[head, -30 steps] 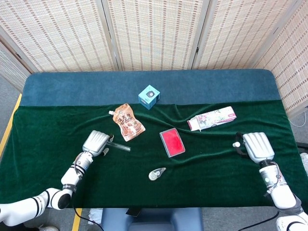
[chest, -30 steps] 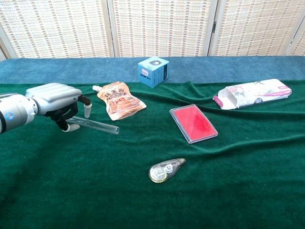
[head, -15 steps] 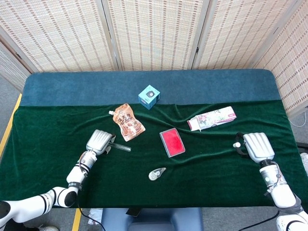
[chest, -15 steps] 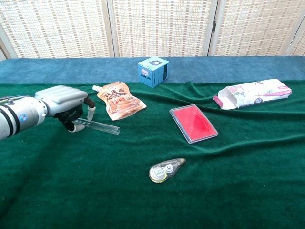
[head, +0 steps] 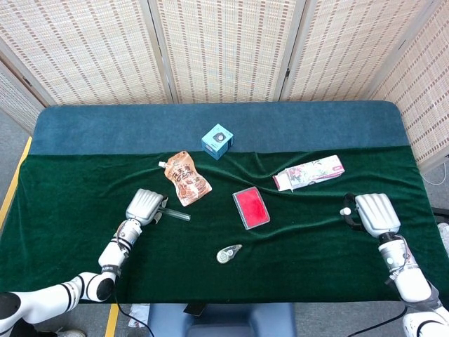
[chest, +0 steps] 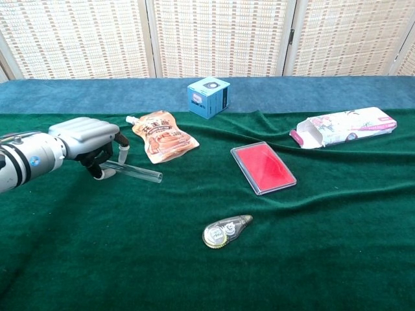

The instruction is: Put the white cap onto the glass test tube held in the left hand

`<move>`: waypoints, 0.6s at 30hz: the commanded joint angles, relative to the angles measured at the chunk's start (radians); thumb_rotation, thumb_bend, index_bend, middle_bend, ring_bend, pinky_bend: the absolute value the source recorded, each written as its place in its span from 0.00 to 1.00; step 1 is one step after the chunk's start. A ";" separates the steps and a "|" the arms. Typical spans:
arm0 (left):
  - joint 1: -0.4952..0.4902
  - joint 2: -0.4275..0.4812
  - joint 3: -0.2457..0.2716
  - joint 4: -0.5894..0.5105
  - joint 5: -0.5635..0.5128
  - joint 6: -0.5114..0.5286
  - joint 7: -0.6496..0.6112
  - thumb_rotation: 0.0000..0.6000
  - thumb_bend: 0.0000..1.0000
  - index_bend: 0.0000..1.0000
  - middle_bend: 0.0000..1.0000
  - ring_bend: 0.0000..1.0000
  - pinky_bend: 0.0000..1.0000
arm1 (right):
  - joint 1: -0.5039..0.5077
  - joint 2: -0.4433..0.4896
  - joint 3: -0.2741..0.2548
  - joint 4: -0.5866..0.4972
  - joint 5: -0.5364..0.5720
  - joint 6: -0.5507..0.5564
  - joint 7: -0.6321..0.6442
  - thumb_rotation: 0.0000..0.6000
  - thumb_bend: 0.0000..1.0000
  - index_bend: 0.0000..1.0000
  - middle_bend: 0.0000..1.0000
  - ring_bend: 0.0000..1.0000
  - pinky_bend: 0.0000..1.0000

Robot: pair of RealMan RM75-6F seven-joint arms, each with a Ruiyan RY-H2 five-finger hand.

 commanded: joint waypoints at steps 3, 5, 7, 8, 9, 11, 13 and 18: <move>-0.002 -0.006 0.002 0.010 -0.003 0.002 -0.006 1.00 0.43 0.56 0.90 0.80 0.77 | -0.001 -0.002 0.000 0.005 0.000 -0.001 0.006 0.97 0.62 0.75 1.00 1.00 1.00; -0.003 -0.007 0.003 0.015 -0.003 0.001 -0.012 1.00 0.45 0.58 0.90 0.80 0.77 | -0.001 -0.002 0.001 0.007 0.000 -0.002 0.008 0.97 0.62 0.75 1.00 1.00 1.00; -0.002 -0.007 0.000 0.013 -0.005 0.000 -0.027 1.00 0.47 0.59 0.90 0.81 0.78 | -0.002 -0.003 0.001 0.008 -0.001 -0.001 0.011 0.97 0.62 0.75 1.00 1.00 1.00; -0.001 -0.005 -0.002 0.010 -0.005 0.001 -0.037 1.00 0.48 0.60 0.90 0.81 0.78 | -0.003 -0.002 0.001 0.008 -0.002 0.000 0.012 0.97 0.62 0.75 1.00 1.00 1.00; 0.001 -0.003 -0.004 0.007 -0.002 0.004 -0.046 1.00 0.49 0.62 0.91 0.81 0.78 | -0.003 -0.001 0.002 0.007 -0.004 0.001 0.013 0.98 0.62 0.75 1.00 1.00 1.00; 0.005 0.006 -0.008 -0.006 0.006 0.013 -0.070 1.00 0.51 0.64 0.91 0.82 0.78 | -0.005 0.003 0.004 0.002 -0.010 0.009 0.019 0.97 0.62 0.75 1.00 1.00 1.00; 0.011 0.020 -0.016 -0.029 0.005 0.014 -0.099 1.00 0.51 0.65 0.92 0.82 0.78 | -0.007 0.010 0.008 -0.008 -0.019 0.020 0.029 0.97 0.62 0.75 1.00 1.00 1.00; 0.036 0.082 -0.035 -0.128 0.005 0.022 -0.188 1.00 0.51 0.67 0.92 0.83 0.79 | -0.012 0.038 0.019 -0.062 -0.075 0.059 0.079 0.97 0.62 0.75 1.00 1.00 1.00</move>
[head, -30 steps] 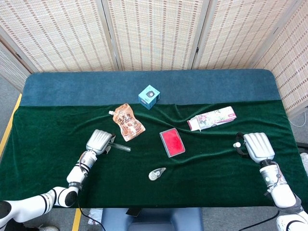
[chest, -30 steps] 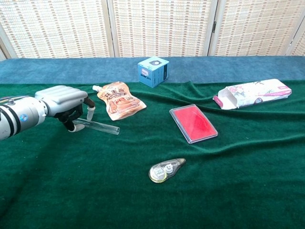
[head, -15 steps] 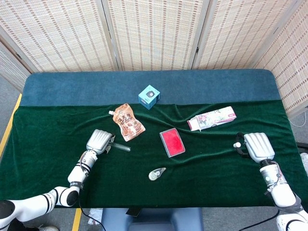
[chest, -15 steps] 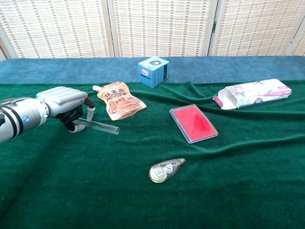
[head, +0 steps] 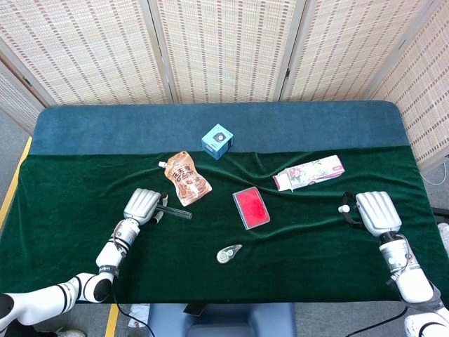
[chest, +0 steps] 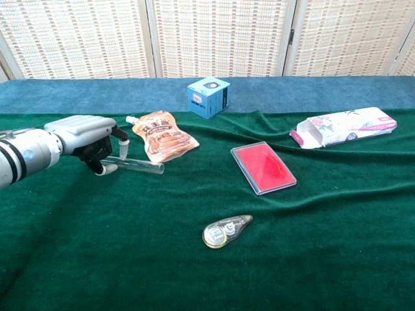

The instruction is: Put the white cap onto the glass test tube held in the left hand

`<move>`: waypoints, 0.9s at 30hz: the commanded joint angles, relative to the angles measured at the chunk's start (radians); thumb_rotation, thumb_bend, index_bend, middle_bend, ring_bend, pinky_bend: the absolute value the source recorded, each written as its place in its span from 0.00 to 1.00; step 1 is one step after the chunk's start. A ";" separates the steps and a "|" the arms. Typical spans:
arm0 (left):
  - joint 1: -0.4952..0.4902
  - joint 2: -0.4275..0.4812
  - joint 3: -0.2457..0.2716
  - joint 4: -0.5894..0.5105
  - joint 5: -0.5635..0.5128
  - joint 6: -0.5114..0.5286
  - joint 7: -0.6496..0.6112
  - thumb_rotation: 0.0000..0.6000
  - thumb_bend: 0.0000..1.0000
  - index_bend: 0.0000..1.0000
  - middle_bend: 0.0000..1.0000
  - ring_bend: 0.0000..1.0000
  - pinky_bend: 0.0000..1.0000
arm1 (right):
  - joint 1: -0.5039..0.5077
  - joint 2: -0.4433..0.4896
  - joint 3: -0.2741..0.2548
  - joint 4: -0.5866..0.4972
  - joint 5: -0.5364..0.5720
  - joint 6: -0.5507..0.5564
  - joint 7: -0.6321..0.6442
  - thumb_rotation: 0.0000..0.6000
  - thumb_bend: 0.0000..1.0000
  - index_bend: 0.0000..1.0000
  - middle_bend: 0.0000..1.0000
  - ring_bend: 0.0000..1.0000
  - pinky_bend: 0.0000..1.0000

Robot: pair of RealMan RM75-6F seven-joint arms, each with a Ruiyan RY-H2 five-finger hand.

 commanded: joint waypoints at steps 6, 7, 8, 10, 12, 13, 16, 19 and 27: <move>0.062 0.129 -0.033 -0.210 0.022 0.035 -0.178 1.00 0.51 0.69 0.93 0.83 0.79 | 0.012 0.050 0.009 -0.122 -0.141 0.045 0.095 0.97 0.62 0.75 1.00 1.00 1.00; 0.068 0.143 -0.034 -0.234 0.025 0.038 -0.193 1.00 0.51 0.69 0.93 0.83 0.79 | 0.018 0.053 0.009 -0.136 -0.157 0.046 0.099 0.97 0.62 0.75 1.00 1.00 1.00; 0.075 0.161 -0.036 -0.269 0.028 0.039 -0.214 1.00 0.51 0.69 0.93 0.83 0.79 | 0.026 0.055 0.011 -0.155 -0.178 0.046 0.104 0.97 0.62 0.75 1.00 1.00 1.00; 0.083 0.189 -0.036 -0.321 0.034 0.035 -0.244 1.00 0.51 0.69 0.93 0.83 0.79 | 0.041 0.057 0.015 -0.183 -0.205 0.042 0.108 0.97 0.62 0.75 1.00 1.00 1.00; 0.090 0.213 -0.035 -0.374 0.045 0.032 -0.274 1.00 0.51 0.69 0.93 0.83 0.79 | 0.061 0.056 0.022 -0.212 -0.228 0.032 0.105 0.97 0.62 0.76 1.00 1.00 1.00; 0.093 0.223 -0.035 -0.401 0.051 0.031 -0.293 1.00 0.51 0.69 0.93 0.83 0.79 | 0.073 0.053 0.026 -0.228 -0.239 0.025 0.100 0.97 0.62 0.76 1.00 1.00 1.00; 0.098 0.239 -0.040 -0.460 0.055 0.020 -0.348 1.00 0.51 0.69 0.93 0.83 0.79 | 0.102 0.045 0.038 -0.264 -0.257 0.008 0.083 0.97 0.62 0.76 1.00 1.00 1.00; 0.094 0.244 -0.043 -0.505 0.059 0.002 -0.393 1.00 0.51 0.69 0.93 0.83 0.79 | 0.133 0.029 0.055 -0.296 -0.265 -0.008 0.060 0.98 0.62 0.76 1.00 1.00 1.00; 0.063 0.216 -0.060 -0.568 0.026 -0.036 -0.459 1.00 0.51 0.69 0.93 0.83 0.79 | 0.197 -0.031 0.085 -0.348 -0.254 -0.042 -0.033 0.97 0.62 0.76 1.00 1.00 1.00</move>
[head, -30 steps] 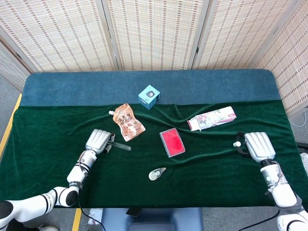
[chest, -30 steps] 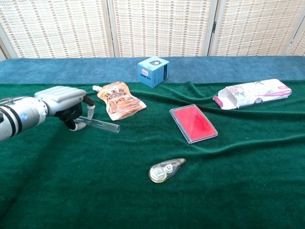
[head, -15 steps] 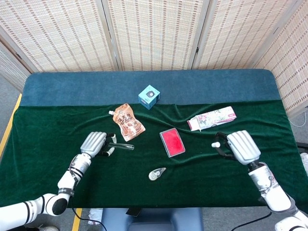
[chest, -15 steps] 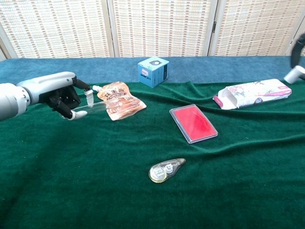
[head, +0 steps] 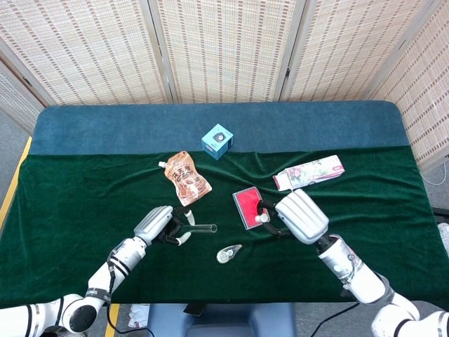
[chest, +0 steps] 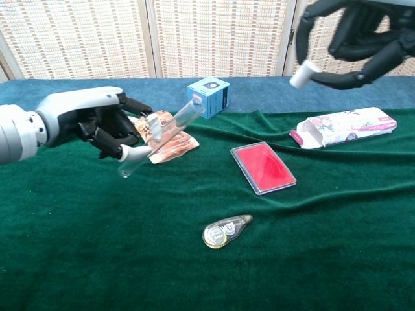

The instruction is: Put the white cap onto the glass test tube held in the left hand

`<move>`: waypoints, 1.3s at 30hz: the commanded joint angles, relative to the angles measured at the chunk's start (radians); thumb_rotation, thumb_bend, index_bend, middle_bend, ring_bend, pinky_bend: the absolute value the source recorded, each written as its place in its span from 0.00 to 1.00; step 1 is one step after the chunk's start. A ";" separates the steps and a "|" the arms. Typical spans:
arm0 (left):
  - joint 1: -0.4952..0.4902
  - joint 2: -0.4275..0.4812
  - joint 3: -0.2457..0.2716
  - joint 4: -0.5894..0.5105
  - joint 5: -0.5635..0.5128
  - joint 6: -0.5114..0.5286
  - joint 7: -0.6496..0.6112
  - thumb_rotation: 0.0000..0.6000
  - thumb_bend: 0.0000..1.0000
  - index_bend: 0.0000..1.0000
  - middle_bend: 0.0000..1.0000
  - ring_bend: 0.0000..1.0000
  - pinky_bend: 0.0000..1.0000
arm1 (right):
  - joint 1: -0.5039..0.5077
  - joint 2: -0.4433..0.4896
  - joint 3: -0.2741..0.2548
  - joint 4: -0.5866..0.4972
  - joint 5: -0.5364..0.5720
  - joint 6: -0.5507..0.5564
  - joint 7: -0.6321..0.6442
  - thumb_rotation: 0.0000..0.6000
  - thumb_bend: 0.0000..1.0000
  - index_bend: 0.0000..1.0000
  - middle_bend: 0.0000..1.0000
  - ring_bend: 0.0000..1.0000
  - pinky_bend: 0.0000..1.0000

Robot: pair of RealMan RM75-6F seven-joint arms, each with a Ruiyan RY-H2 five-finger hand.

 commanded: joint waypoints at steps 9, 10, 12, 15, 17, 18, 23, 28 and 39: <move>-0.050 -0.050 -0.006 -0.015 -0.074 -0.021 0.006 1.00 0.51 0.70 0.93 0.83 0.79 | 0.056 -0.048 0.013 -0.056 0.020 -0.036 -0.068 0.98 0.62 0.76 1.00 1.00 1.00; -0.052 -0.054 -0.006 -0.014 -0.078 -0.020 0.007 1.00 0.51 0.70 0.93 0.83 0.79 | 0.058 -0.050 0.013 -0.057 0.021 -0.037 -0.071 0.97 0.62 0.76 1.00 1.00 1.00; -0.056 -0.064 -0.006 -0.010 -0.091 -0.018 0.005 1.00 0.51 0.70 0.93 0.83 0.79 | 0.062 -0.058 0.008 -0.058 0.023 -0.040 -0.078 0.98 0.62 0.76 1.00 1.00 1.00; -0.061 -0.073 -0.004 -0.004 -0.100 -0.014 0.010 1.00 0.51 0.70 0.93 0.83 0.79 | 0.067 -0.067 -0.003 -0.056 0.024 -0.047 -0.077 0.97 0.62 0.76 1.00 1.00 1.00; -0.064 -0.075 -0.002 -0.004 -0.107 -0.014 0.009 1.00 0.51 0.70 0.93 0.83 0.79 | 0.068 -0.071 -0.007 -0.054 0.022 -0.045 -0.082 0.97 0.62 0.76 1.00 1.00 1.00; -0.065 -0.075 -0.002 -0.003 -0.108 -0.014 0.009 1.00 0.51 0.70 0.93 0.83 0.79 | 0.068 -0.072 -0.009 -0.054 0.023 -0.045 -0.083 0.97 0.62 0.76 1.00 1.00 1.00; -0.067 -0.077 0.004 -0.001 -0.108 -0.007 0.013 1.00 0.51 0.70 0.93 0.83 0.79 | 0.068 -0.074 -0.016 -0.051 0.027 -0.040 -0.081 0.98 0.62 0.76 1.00 1.00 1.00; -0.068 -0.078 0.009 0.000 -0.106 -0.005 0.011 1.00 0.51 0.70 0.93 0.83 0.79 | 0.071 -0.076 -0.021 -0.044 0.034 -0.043 -0.081 0.97 0.62 0.76 1.00 1.00 1.00; -0.075 -0.080 0.012 -0.003 -0.109 -0.003 0.013 1.00 0.51 0.70 0.93 0.83 0.79 | 0.079 -0.081 -0.030 -0.039 0.036 -0.049 -0.080 0.98 0.62 0.76 1.00 1.00 1.00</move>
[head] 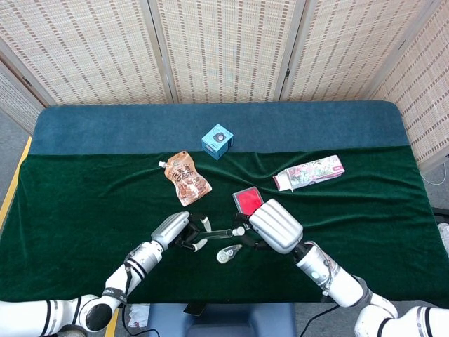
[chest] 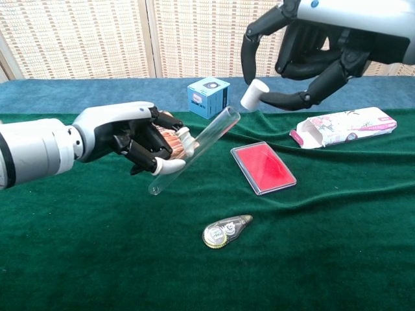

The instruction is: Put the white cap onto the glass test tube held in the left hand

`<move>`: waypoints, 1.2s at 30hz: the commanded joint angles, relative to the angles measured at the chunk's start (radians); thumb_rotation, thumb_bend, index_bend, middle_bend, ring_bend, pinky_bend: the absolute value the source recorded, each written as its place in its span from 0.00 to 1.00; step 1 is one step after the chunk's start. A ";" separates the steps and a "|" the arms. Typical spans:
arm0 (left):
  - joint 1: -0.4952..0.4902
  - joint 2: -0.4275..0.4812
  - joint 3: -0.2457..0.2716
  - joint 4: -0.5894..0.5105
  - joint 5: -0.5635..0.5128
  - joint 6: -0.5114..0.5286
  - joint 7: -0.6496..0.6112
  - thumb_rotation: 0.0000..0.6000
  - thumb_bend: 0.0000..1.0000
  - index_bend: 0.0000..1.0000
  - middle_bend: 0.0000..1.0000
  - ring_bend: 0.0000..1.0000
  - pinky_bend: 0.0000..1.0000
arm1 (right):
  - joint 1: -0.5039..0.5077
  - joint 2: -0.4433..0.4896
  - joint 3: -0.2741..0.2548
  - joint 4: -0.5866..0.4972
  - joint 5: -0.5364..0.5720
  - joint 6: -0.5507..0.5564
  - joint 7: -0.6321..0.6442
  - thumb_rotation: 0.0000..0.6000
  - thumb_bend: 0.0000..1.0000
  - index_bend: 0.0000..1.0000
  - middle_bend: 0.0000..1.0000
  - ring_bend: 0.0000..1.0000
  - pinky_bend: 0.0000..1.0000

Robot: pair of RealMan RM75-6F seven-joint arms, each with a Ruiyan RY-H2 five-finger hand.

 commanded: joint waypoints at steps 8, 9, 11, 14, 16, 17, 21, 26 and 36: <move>-0.006 0.002 0.006 -0.011 -0.006 0.005 0.012 1.00 0.51 0.70 0.93 0.83 0.79 | 0.019 -0.020 -0.004 0.005 0.016 -0.019 -0.024 0.97 0.62 0.76 1.00 1.00 1.00; -0.007 0.002 0.007 -0.011 -0.006 0.005 0.014 1.00 0.51 0.70 0.93 0.83 0.79 | 0.021 -0.023 -0.003 0.006 0.018 -0.022 -0.028 0.97 0.62 0.76 1.00 1.00 1.00; -0.008 0.002 0.008 -0.012 -0.009 0.004 0.016 1.00 0.51 0.71 0.93 0.83 0.79 | 0.026 -0.028 -0.002 0.008 0.026 -0.026 -0.037 0.97 0.62 0.76 1.00 1.00 1.00; -0.010 0.001 0.011 -0.009 -0.009 0.006 0.019 1.00 0.51 0.71 0.93 0.83 0.79 | 0.032 -0.034 0.001 0.012 0.035 -0.029 -0.047 0.98 0.62 0.76 1.00 1.00 1.00; -0.011 -0.001 0.011 -0.009 -0.010 0.007 0.019 1.00 0.51 0.71 0.93 0.83 0.79 | 0.035 -0.039 0.002 0.014 0.041 -0.031 -0.055 0.98 0.62 0.76 1.00 1.00 1.00; -0.011 -0.002 0.011 -0.009 -0.010 0.007 0.019 1.00 0.51 0.71 0.93 0.83 0.79 | 0.037 -0.040 0.002 0.014 0.044 -0.032 -0.056 0.98 0.62 0.76 1.00 1.00 1.00; -0.014 -0.004 0.013 -0.007 -0.012 0.009 0.024 1.00 0.51 0.71 0.93 0.83 0.79 | 0.044 -0.049 0.001 0.019 0.052 -0.038 -0.066 0.97 0.62 0.76 1.00 1.00 1.00; -0.018 -0.007 0.012 -0.004 -0.019 0.008 0.026 1.00 0.51 0.71 0.93 0.83 0.79 | 0.054 -0.064 0.002 0.027 0.061 -0.044 -0.073 0.98 0.62 0.77 1.00 1.00 1.00; -0.021 -0.004 0.009 -0.004 -0.024 0.004 0.018 1.00 0.51 0.71 0.93 0.83 0.79 | 0.073 -0.095 0.001 0.045 0.078 -0.055 -0.091 0.98 0.62 0.77 1.00 1.00 1.00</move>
